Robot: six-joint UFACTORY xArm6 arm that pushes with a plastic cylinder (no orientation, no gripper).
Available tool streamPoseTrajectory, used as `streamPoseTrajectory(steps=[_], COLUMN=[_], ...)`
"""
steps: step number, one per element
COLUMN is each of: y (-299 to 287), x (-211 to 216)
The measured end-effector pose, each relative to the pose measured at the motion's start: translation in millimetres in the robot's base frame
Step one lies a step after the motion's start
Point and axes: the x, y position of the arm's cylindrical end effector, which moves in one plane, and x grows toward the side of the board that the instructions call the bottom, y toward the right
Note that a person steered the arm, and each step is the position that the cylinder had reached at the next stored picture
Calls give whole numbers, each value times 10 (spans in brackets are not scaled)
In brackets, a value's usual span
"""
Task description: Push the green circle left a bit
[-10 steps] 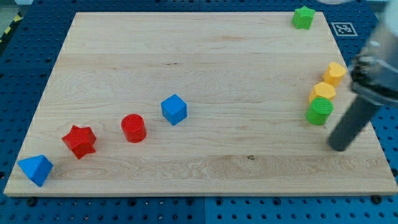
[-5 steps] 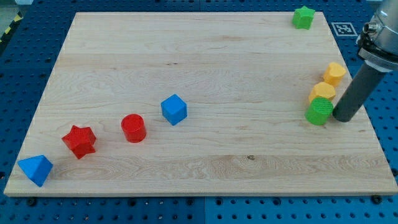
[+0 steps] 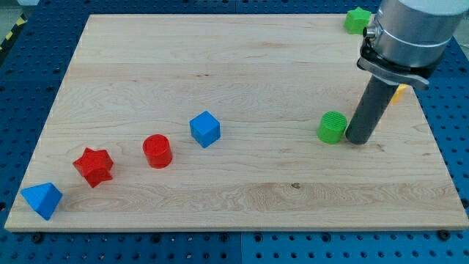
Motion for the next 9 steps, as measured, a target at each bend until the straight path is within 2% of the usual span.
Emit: streamPoseTrajectory(steps=[3, 9], y=[-100, -358], x=[-142, -26])
